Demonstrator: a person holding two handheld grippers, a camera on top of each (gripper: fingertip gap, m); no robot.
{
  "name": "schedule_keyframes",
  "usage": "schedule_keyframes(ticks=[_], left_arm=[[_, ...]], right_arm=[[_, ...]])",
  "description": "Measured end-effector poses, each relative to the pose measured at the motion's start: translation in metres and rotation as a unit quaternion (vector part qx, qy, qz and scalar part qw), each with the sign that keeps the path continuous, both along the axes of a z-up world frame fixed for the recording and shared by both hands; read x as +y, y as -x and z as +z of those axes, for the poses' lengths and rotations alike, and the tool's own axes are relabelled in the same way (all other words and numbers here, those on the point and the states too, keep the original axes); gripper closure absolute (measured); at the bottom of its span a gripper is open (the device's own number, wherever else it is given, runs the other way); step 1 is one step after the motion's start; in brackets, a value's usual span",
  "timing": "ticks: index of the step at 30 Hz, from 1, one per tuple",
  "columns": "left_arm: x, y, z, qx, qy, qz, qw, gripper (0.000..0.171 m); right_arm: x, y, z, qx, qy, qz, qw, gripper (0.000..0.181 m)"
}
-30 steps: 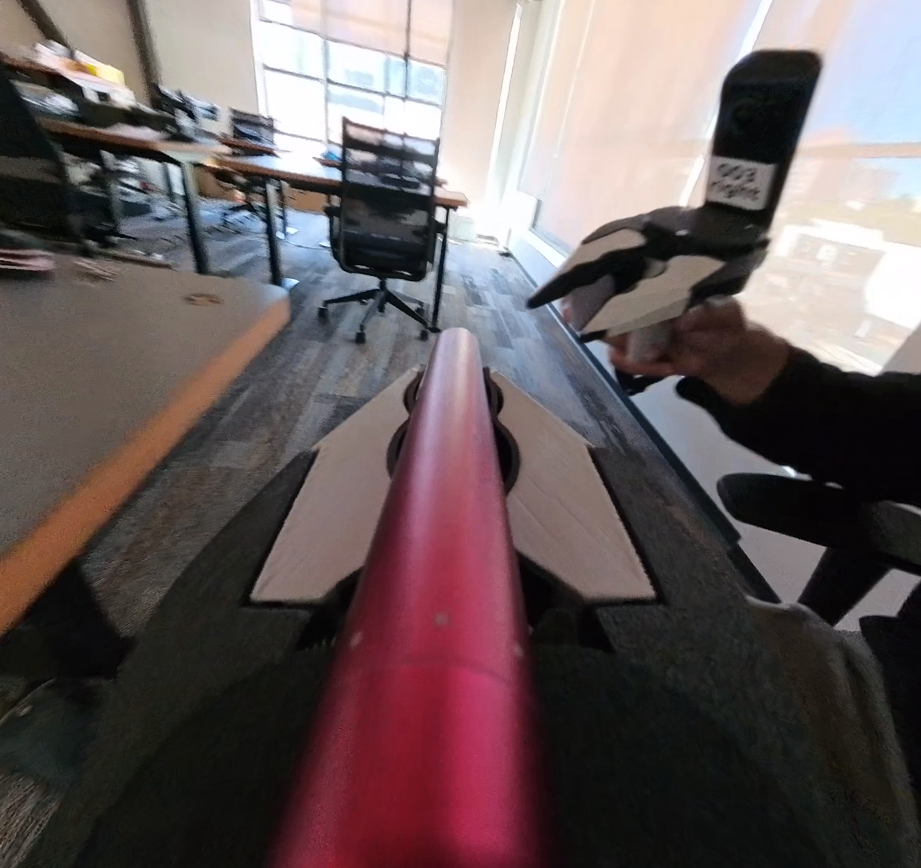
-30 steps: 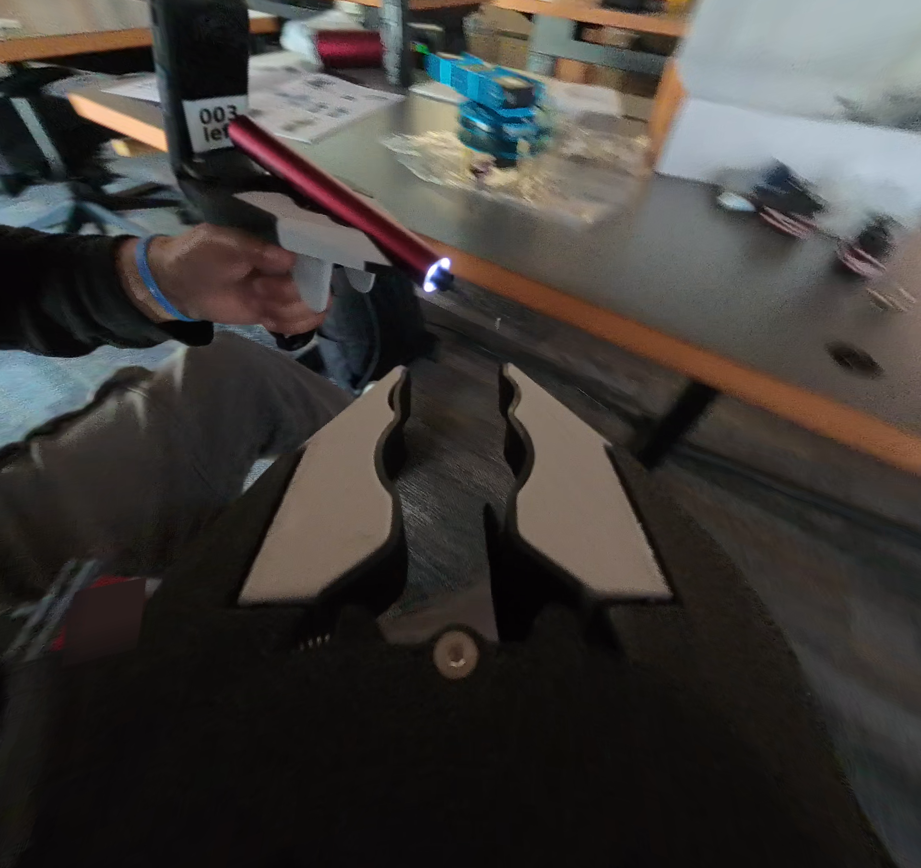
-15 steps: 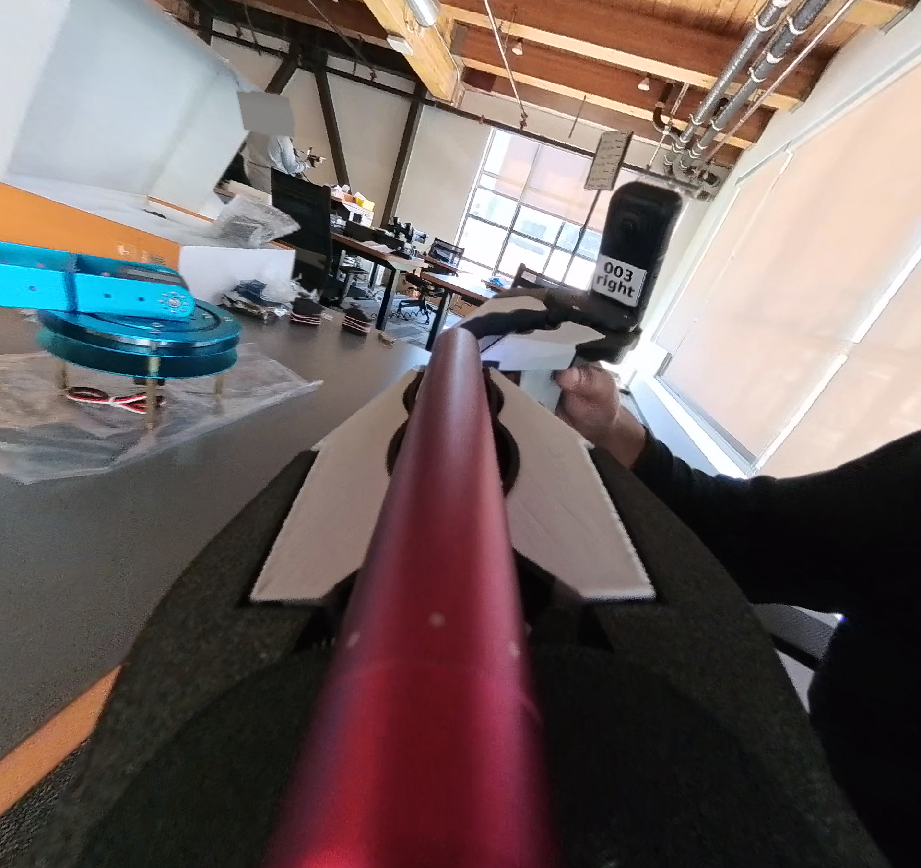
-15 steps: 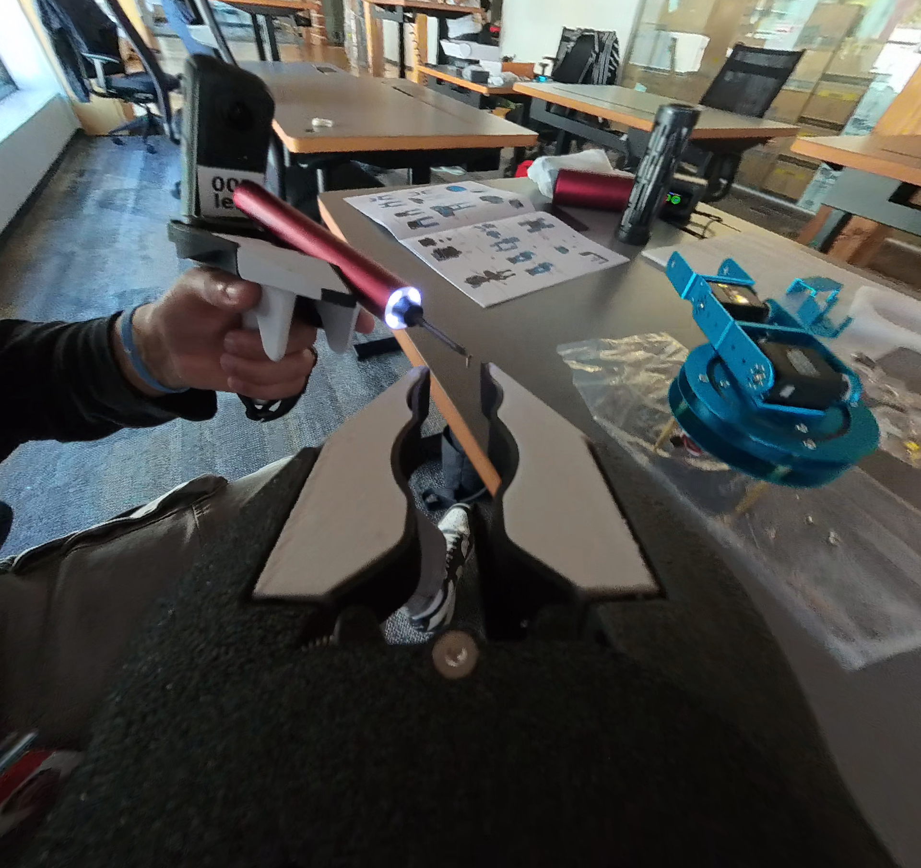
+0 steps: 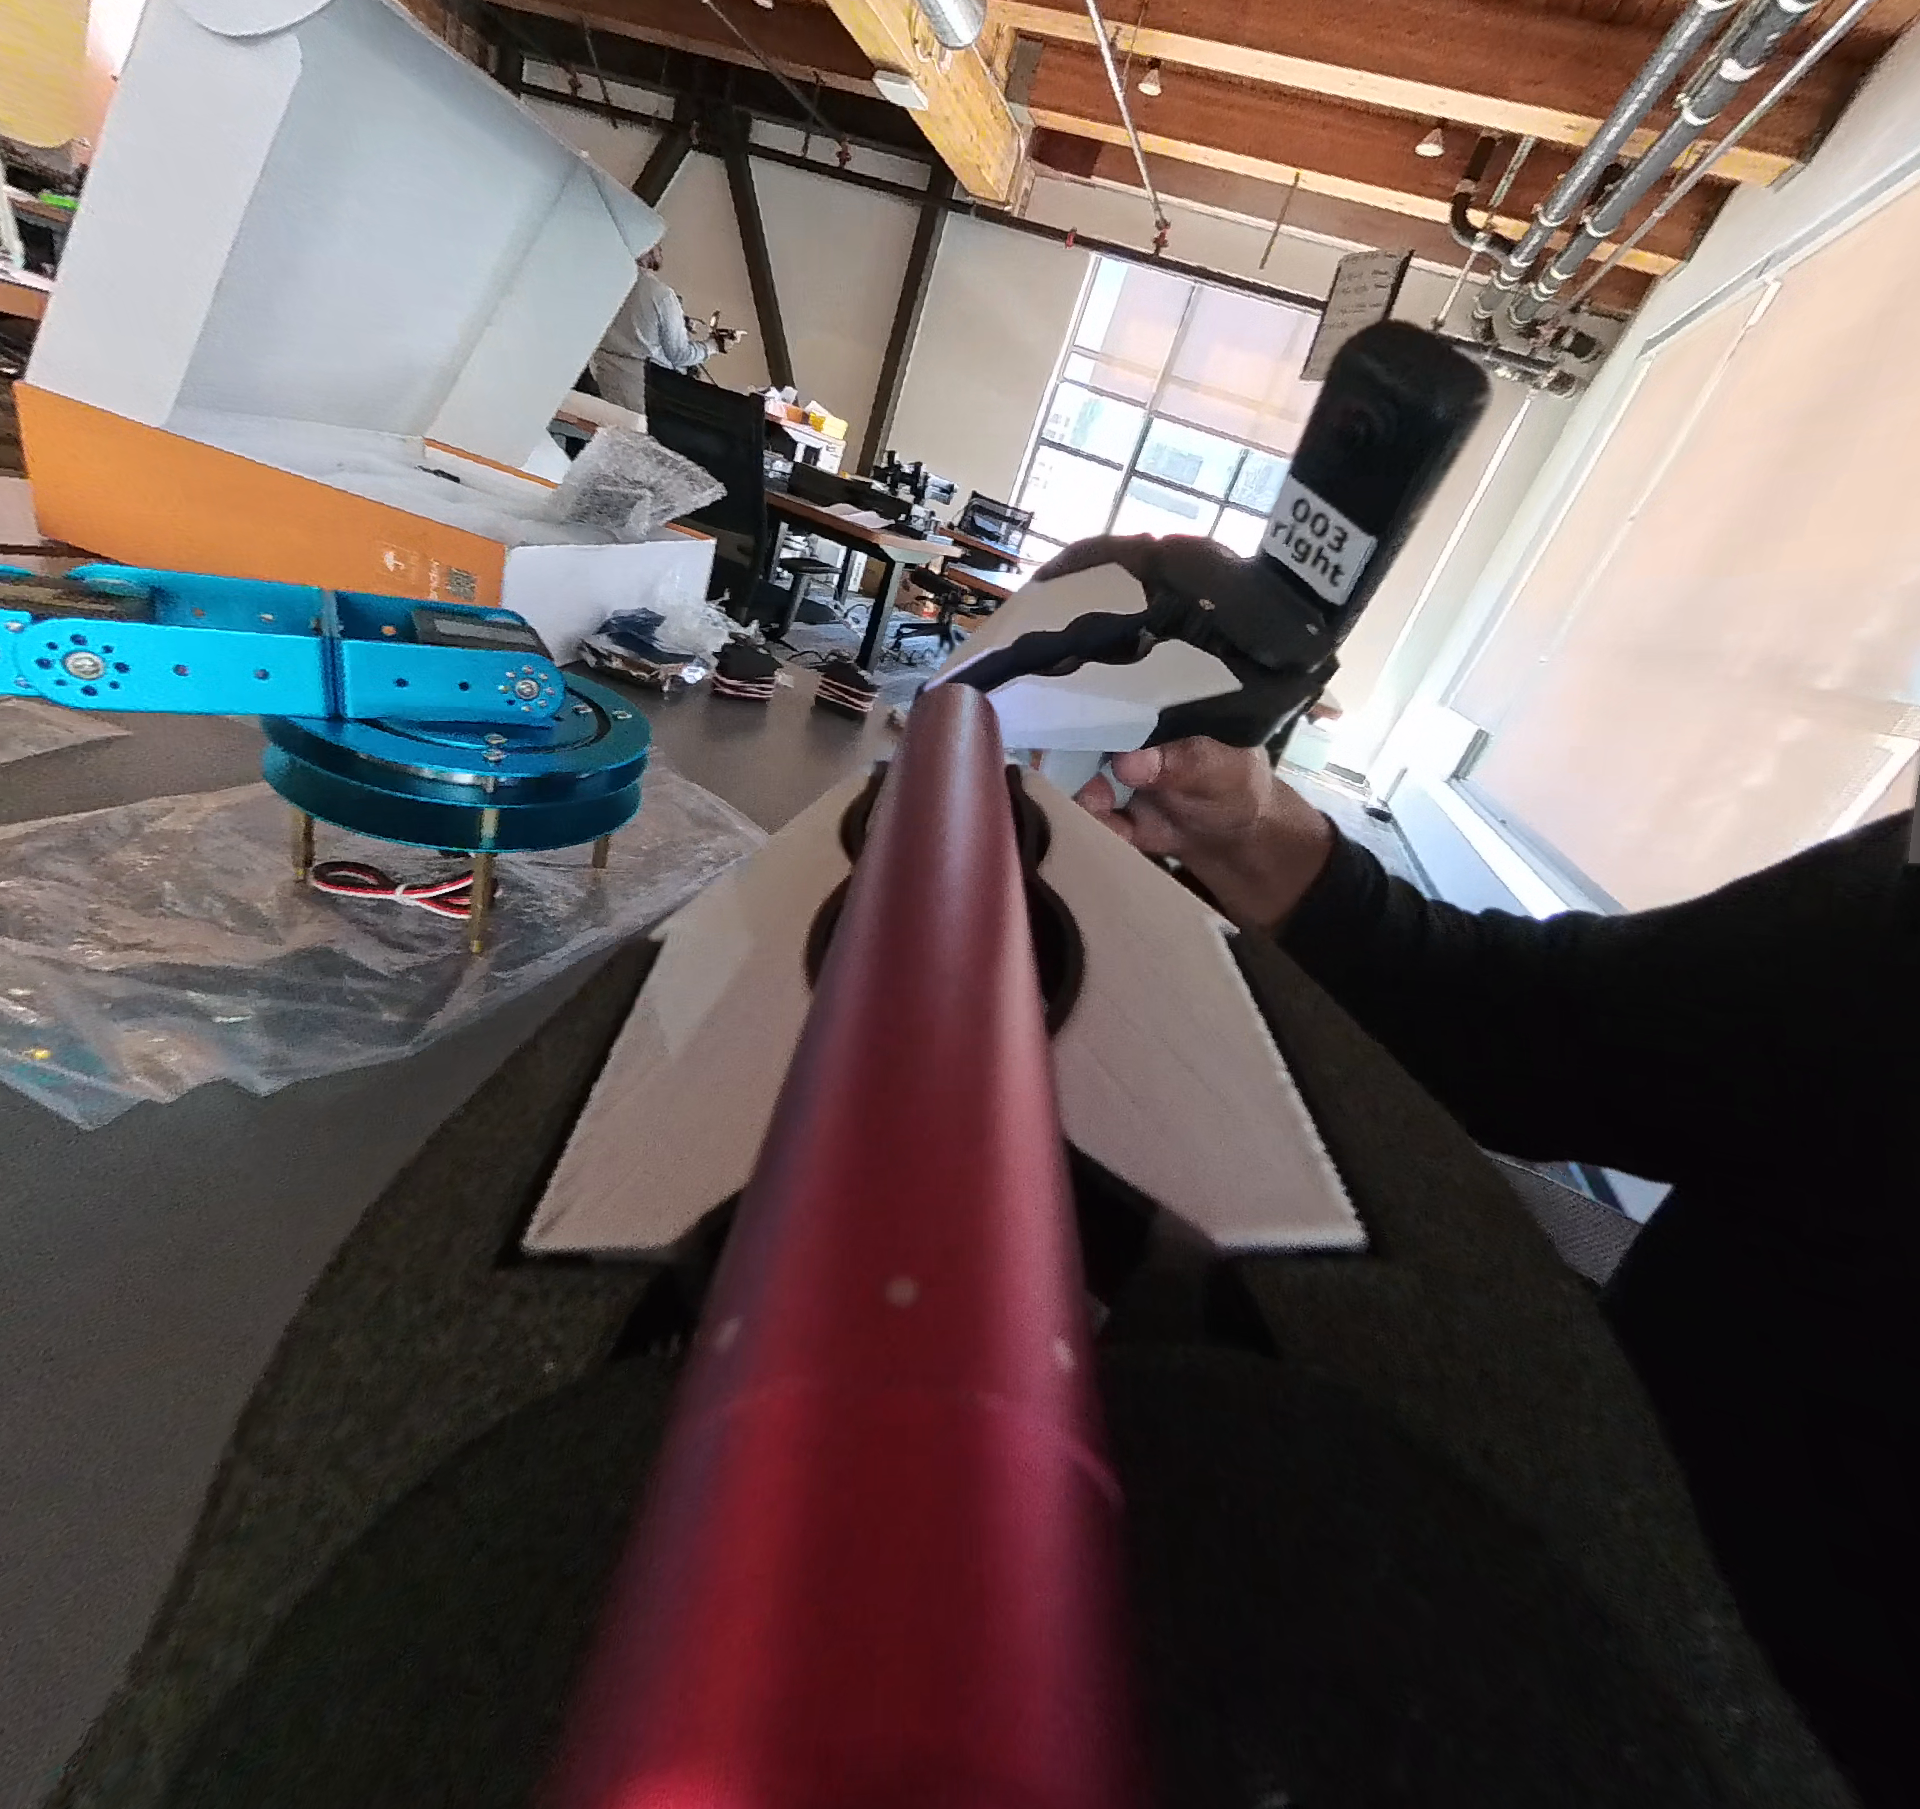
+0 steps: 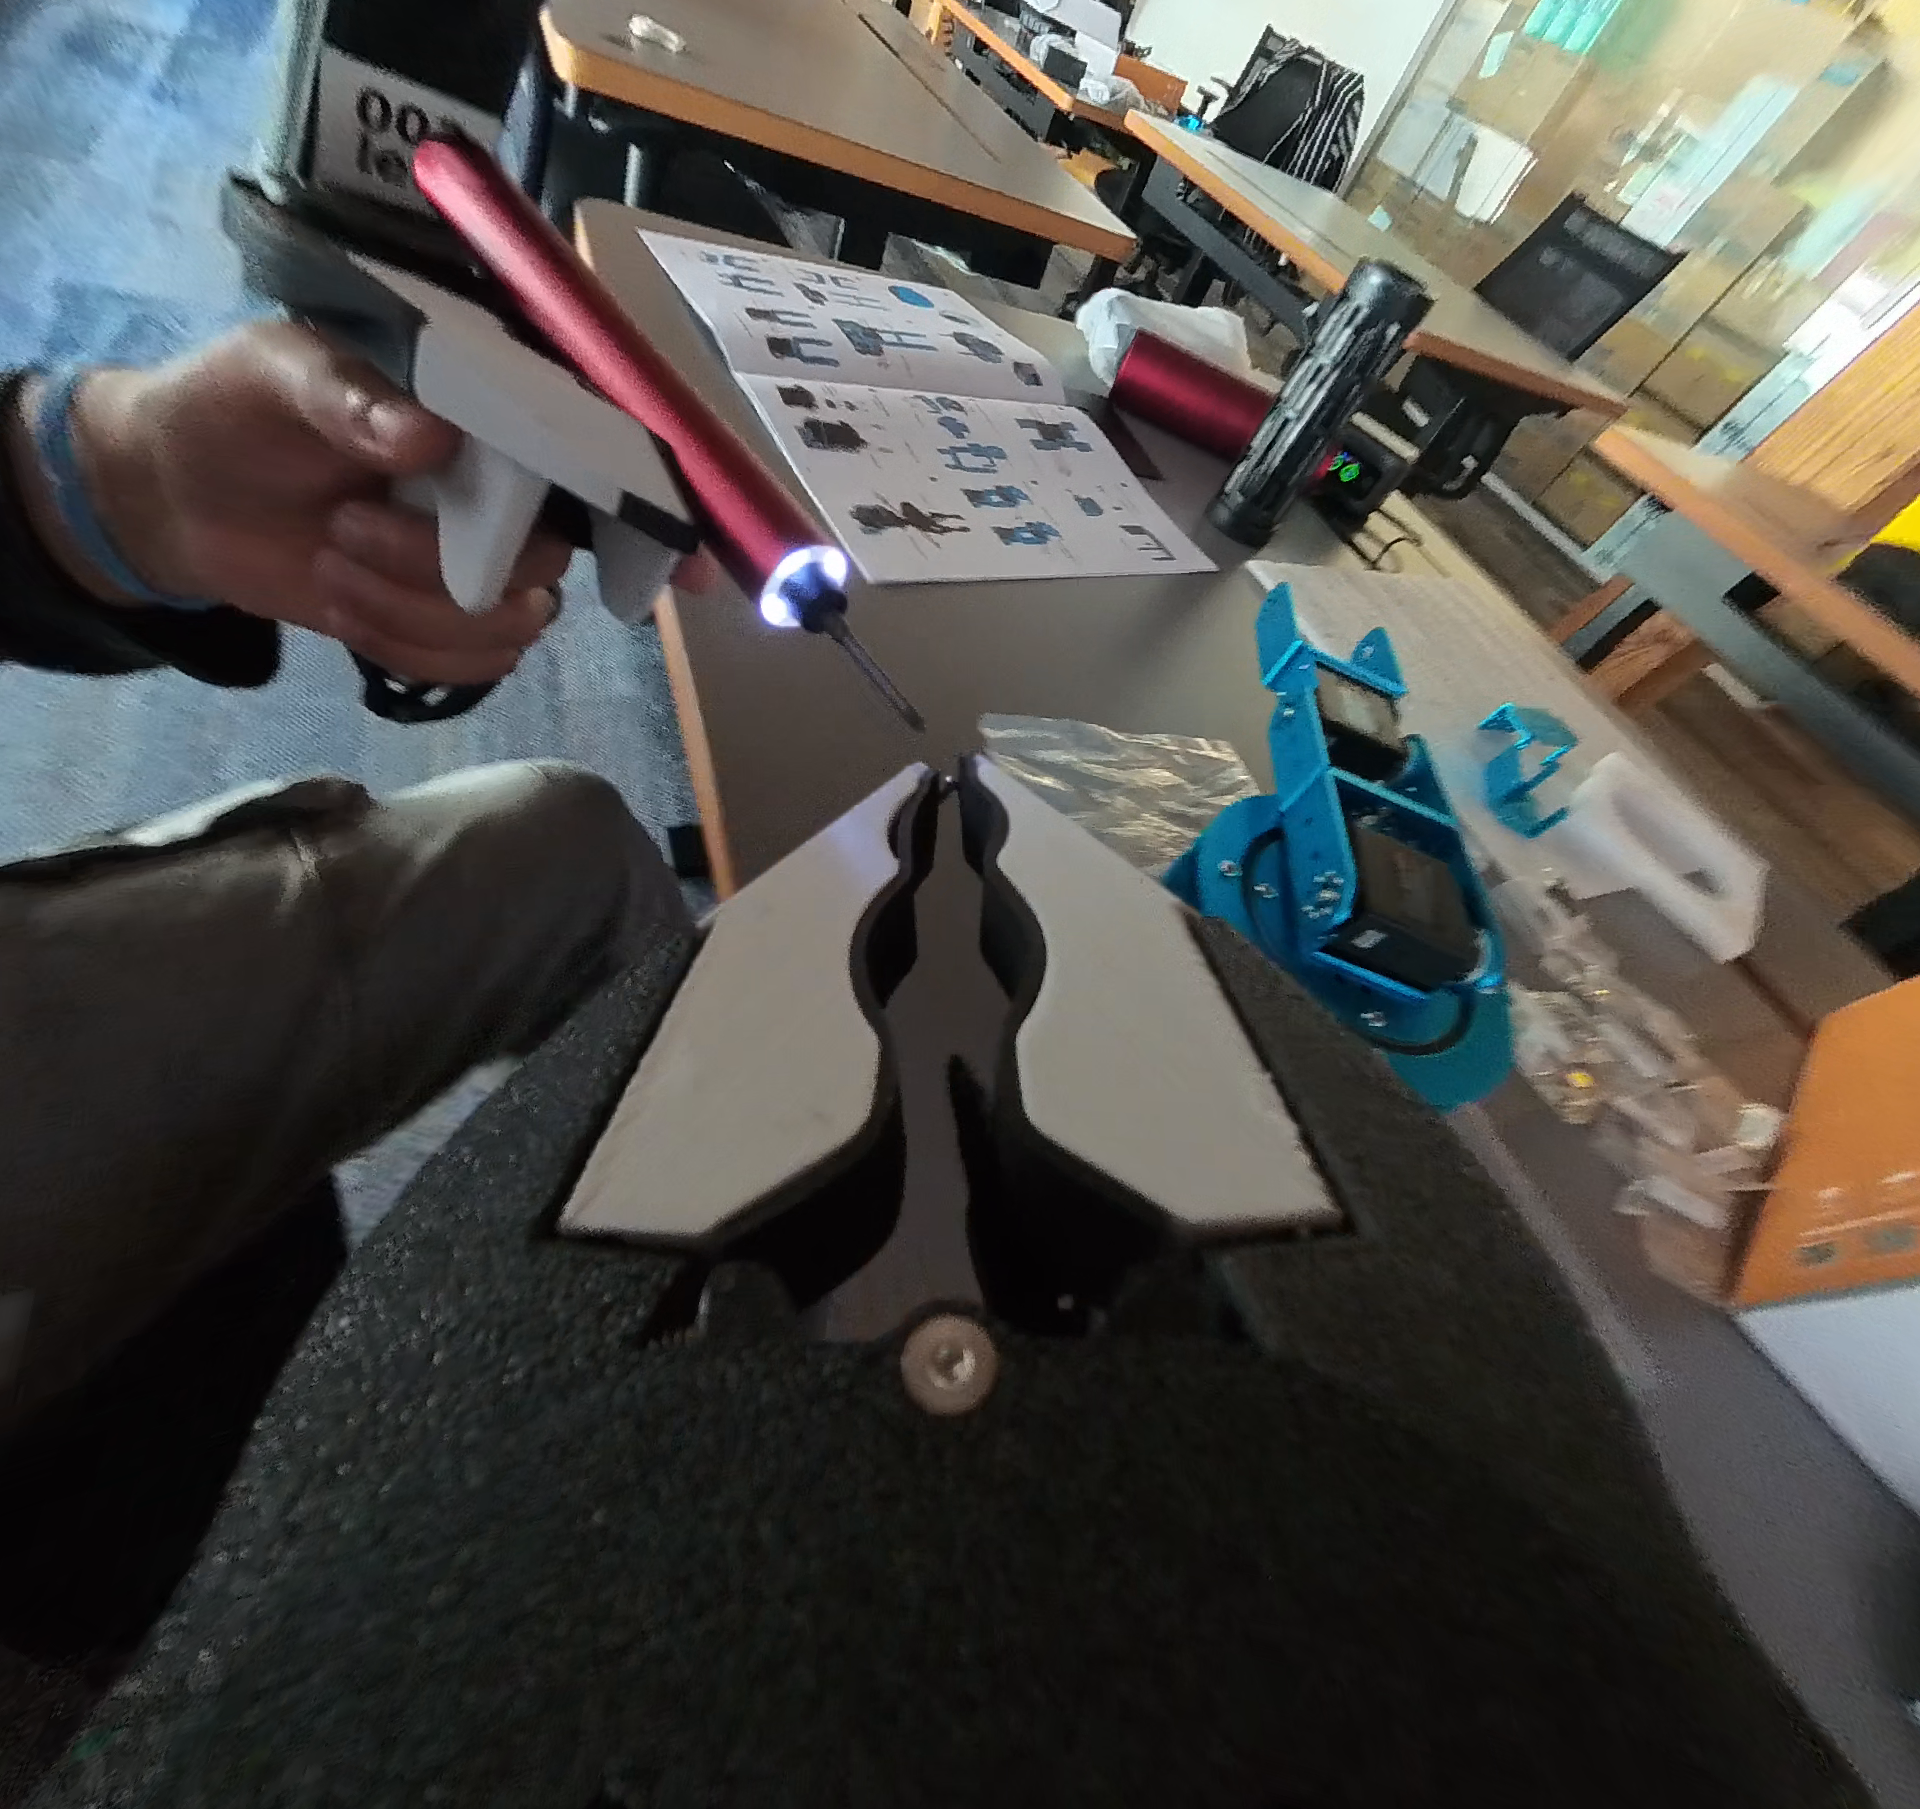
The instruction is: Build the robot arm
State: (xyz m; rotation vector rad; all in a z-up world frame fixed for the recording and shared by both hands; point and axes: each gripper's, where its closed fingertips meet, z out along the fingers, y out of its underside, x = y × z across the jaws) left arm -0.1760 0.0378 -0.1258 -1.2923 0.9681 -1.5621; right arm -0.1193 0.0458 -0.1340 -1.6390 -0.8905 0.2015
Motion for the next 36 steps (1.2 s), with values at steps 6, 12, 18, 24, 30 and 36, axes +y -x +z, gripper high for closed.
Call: schedule_keyframes(ticks=[6, 12, 18, 24, 30, 36], left_arm=[[0.012, -0.01, -0.003, 0.018, 0.014, 0.008, 1.0, 0.151], [0.03, -0.015, -0.006, 0.039, 0.056, -0.003, 0.998, 0.151], [0.042, -0.012, -0.005, 0.046, 0.07, -0.004, 0.996, 0.151], [0.054, -0.005, -0.005, 0.058, 0.067, 0.001, 0.996, 0.152], [0.064, 0.004, -0.002, 0.055, 0.065, 0.01, 0.996, 0.152], [0.073, 0.011, -0.004, 0.063, 0.064, 0.019, 0.996, 0.151]], right_arm=[[0.016, -0.014, -0.006, -0.152, -0.115, -0.002, 0.982, 0.178], [0.027, -0.008, 0.0, -0.205, -0.179, 0.021, 0.962, 0.179], [0.039, -0.001, -0.002, -0.221, -0.177, 0.053, 0.958, 0.179], [0.051, 0.005, -0.004, -0.238, -0.164, 0.077, 0.954, 0.179], [0.065, 0.013, -0.005, -0.242, -0.16, 0.092, 0.953, 0.179], [0.075, 0.023, -0.006, -0.252, -0.153, 0.106, 0.95, 0.179]])
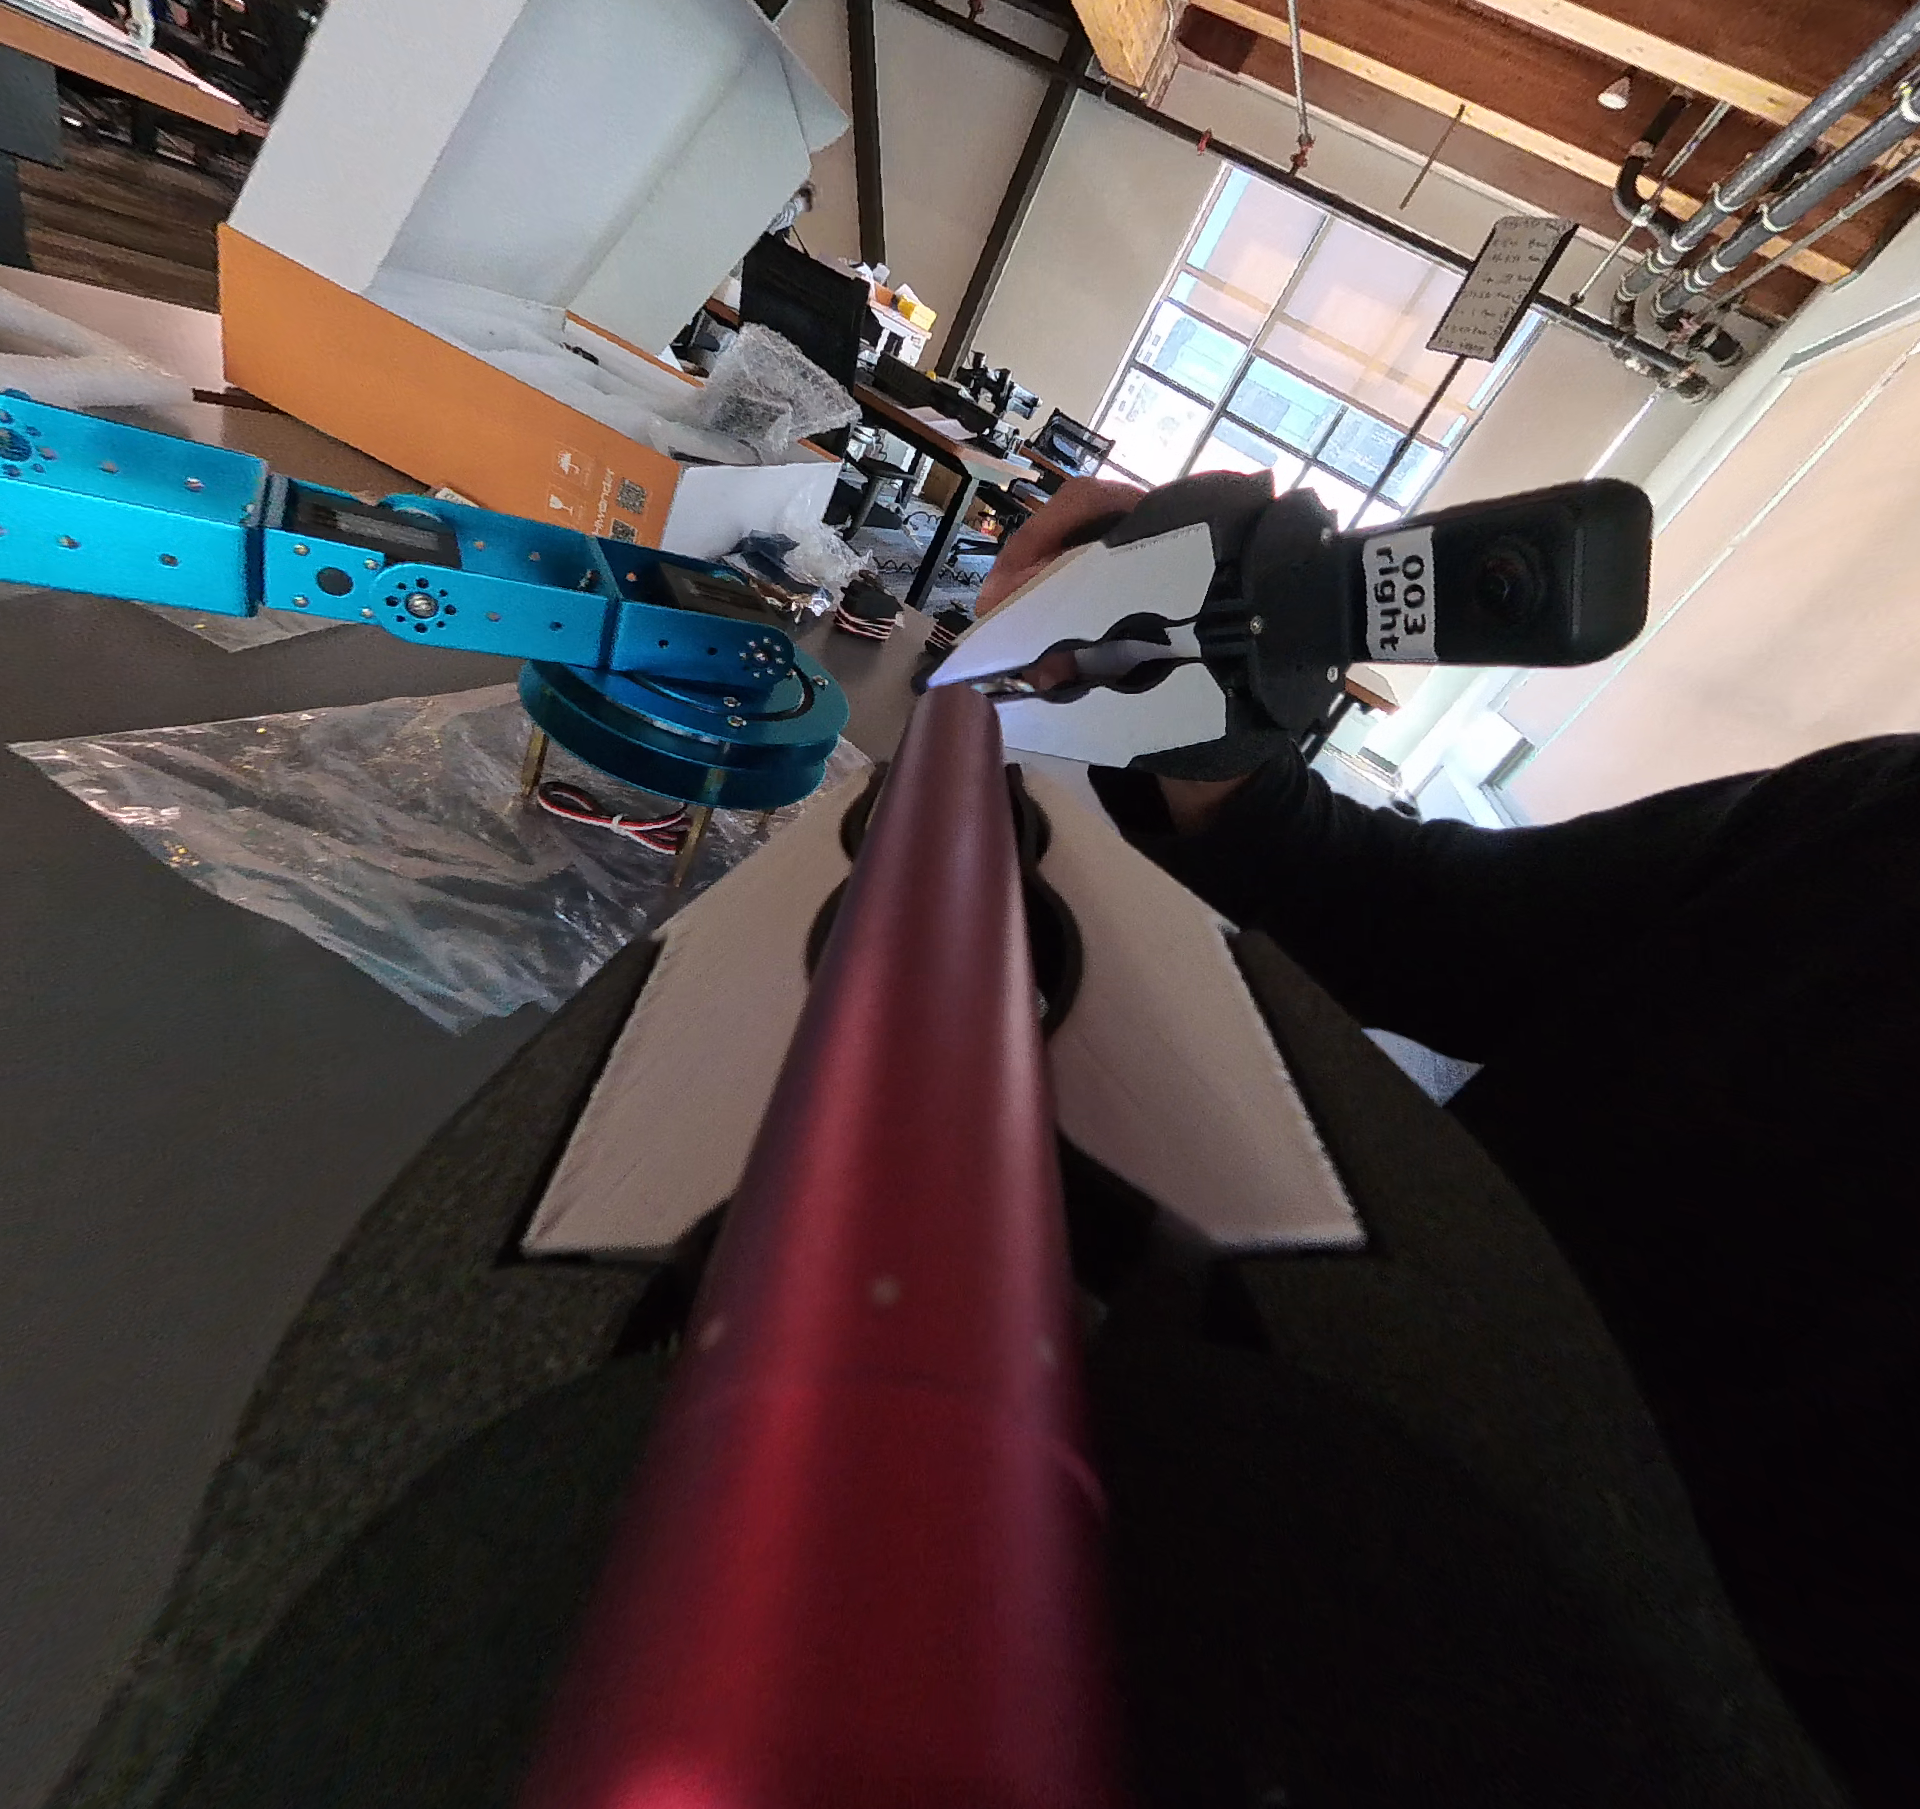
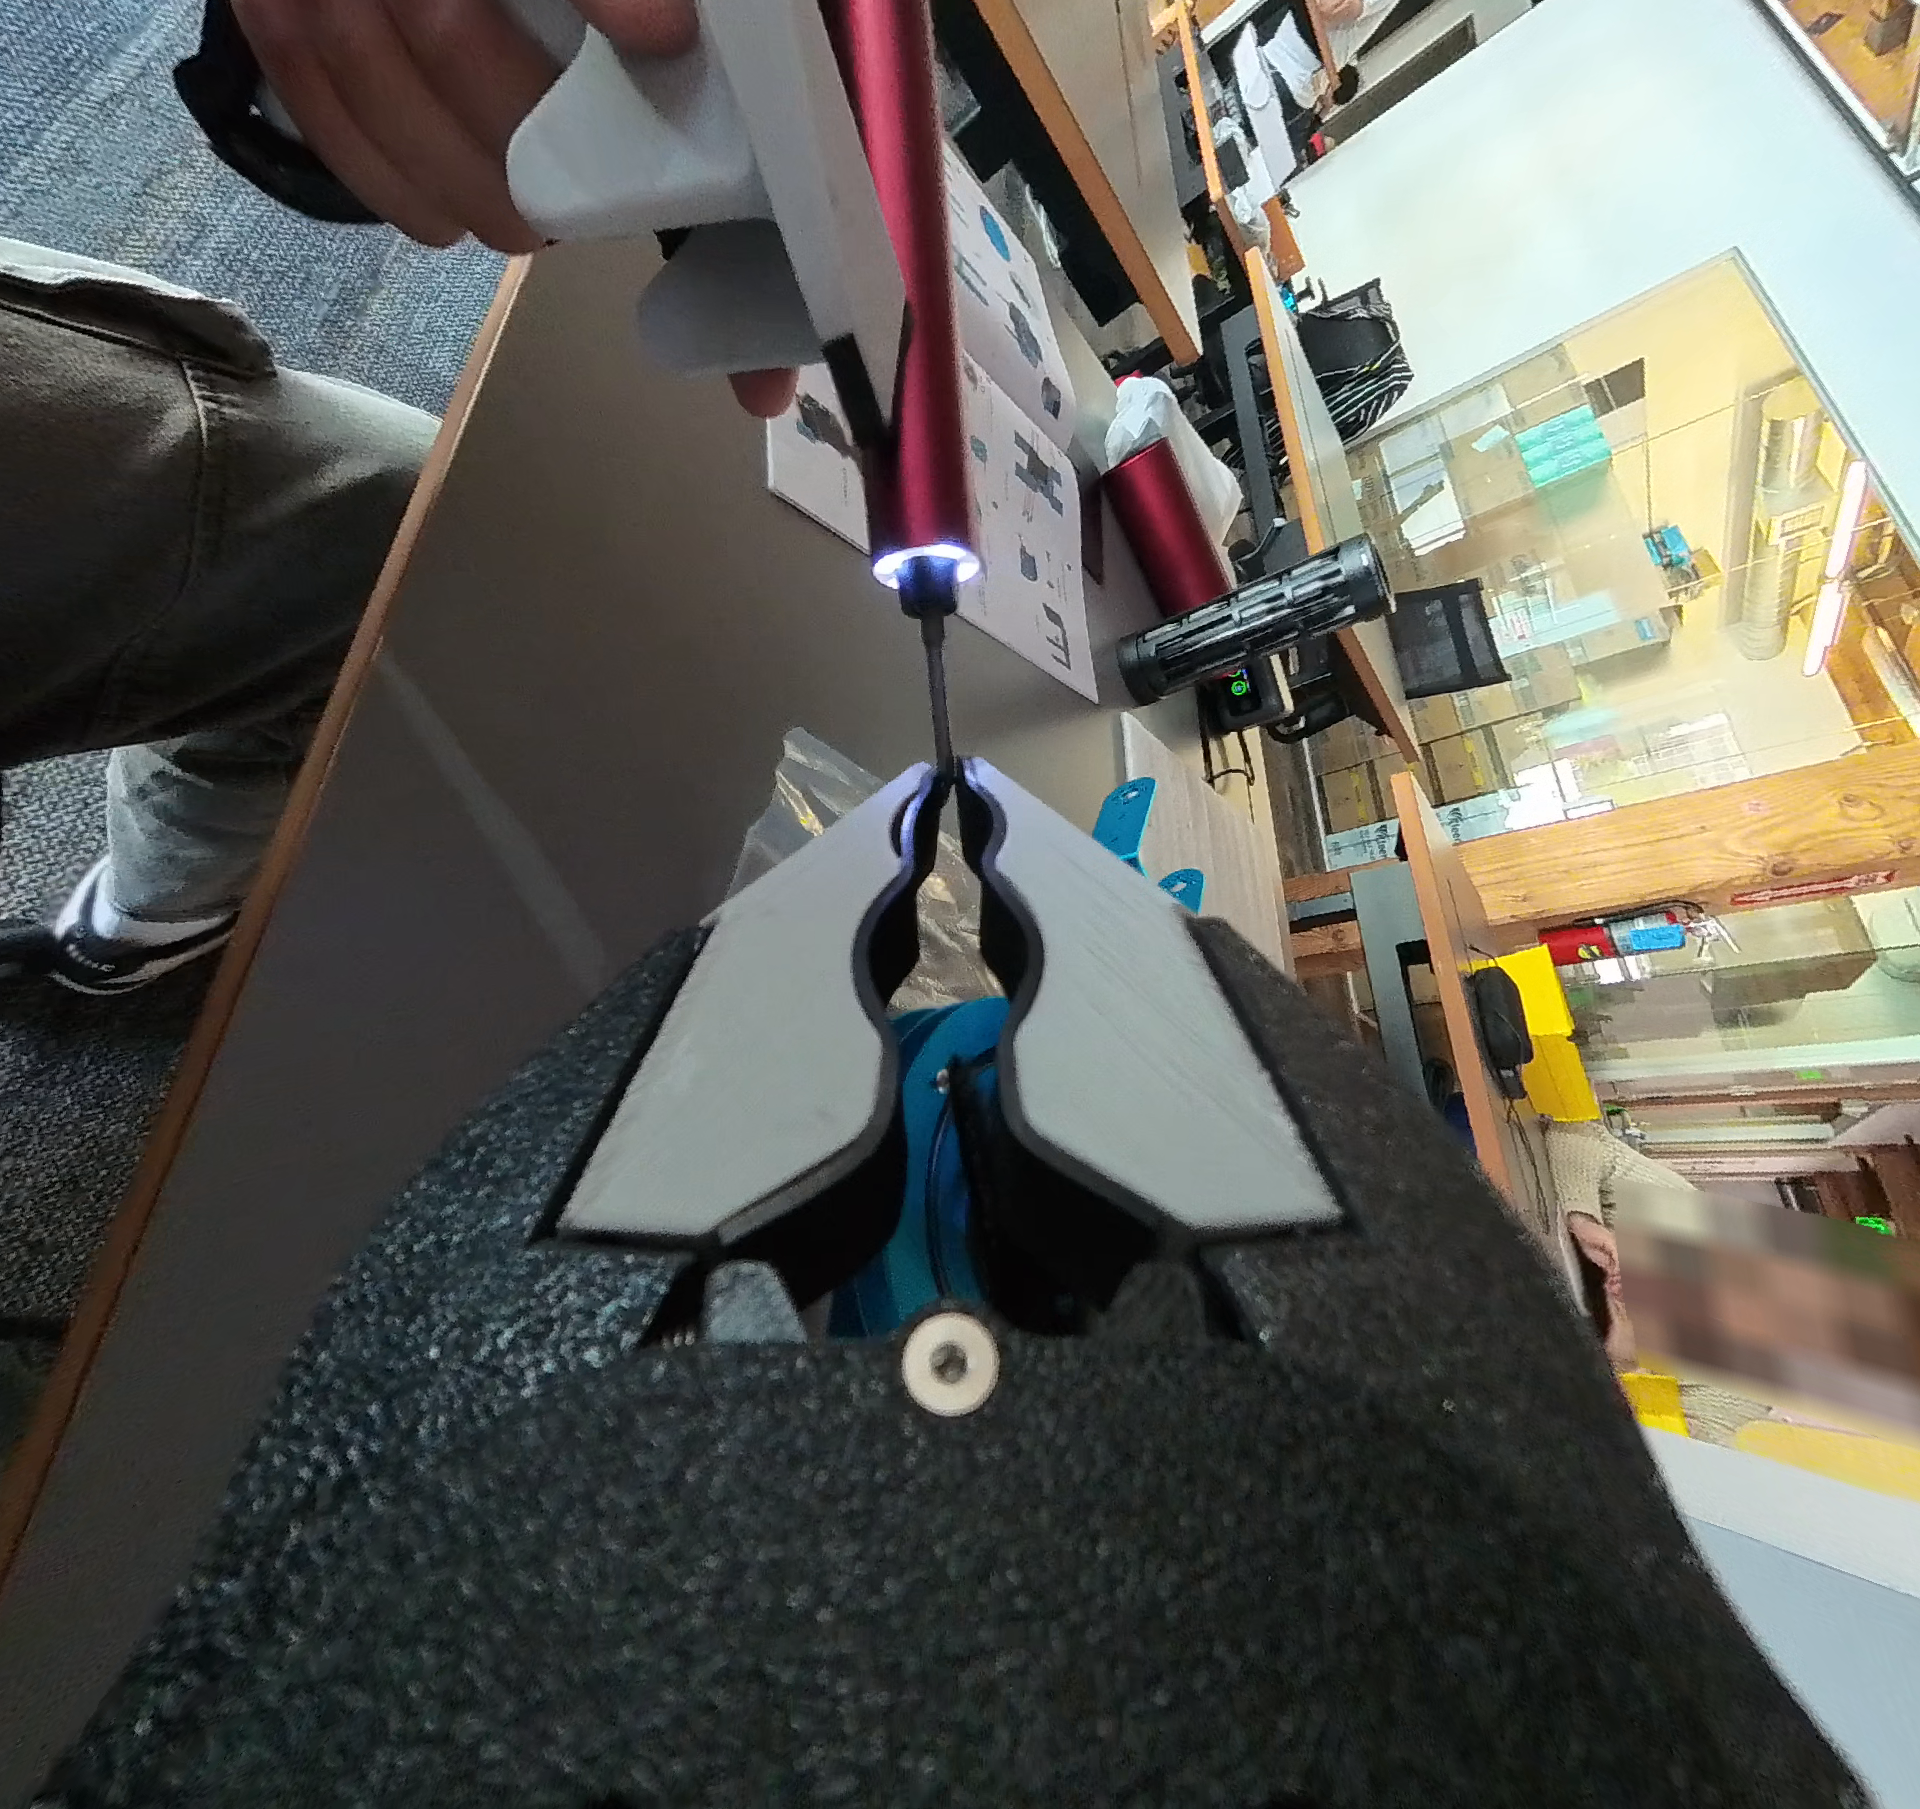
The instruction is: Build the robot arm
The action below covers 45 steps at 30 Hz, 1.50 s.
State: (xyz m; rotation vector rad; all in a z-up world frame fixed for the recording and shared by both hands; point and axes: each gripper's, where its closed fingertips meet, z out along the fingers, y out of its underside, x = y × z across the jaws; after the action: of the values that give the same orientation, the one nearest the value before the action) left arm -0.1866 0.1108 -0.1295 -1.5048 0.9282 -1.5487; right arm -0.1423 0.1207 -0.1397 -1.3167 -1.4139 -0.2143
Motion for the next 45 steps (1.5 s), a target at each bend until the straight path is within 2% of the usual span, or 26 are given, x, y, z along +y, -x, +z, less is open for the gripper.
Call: schedule_keyframes(ticks=[22, 32, 37, 40, 42, 45], left_arm=[[-0.015, 0.022, -0.001, 0.013, -0.005, 0.032, 0.999, 0.152], [-0.014, 0.018, -0.01, 0.059, 0.017, 0.035, 0.998, 0.152], [-0.009, 0.017, -0.005, 0.035, 0.021, 0.05, 0.998, 0.152], [-0.008, 0.017, -0.005, 0.026, 0.014, 0.054, 0.998, 0.152], [-0.007, 0.015, -0.007, 0.015, 0.001, 0.062, 0.998, 0.152], [-0.002, 0.004, -0.016, -0.002, -0.021, 0.098, 0.995, 0.151]], right_arm=[[-0.015, 0.021, -0.002, -0.011, -0.007, 0.026, 1.0, 0.179], [-0.013, 0.022, -0.014, -0.088, -0.056, 0.013, 0.995, 0.177], [-0.011, 0.016, -0.015, -0.048, -0.012, 0.003, 0.999, 0.157], [-0.01, 0.0, -0.015, -0.016, 0.024, -0.015, 0.999, 0.14], [-0.003, -0.022, -0.007, 0.025, 0.043, -0.038, 0.998, 0.131], [0.024, -0.075, 0.0, 0.114, 0.079, -0.106, 0.985, 0.119]])
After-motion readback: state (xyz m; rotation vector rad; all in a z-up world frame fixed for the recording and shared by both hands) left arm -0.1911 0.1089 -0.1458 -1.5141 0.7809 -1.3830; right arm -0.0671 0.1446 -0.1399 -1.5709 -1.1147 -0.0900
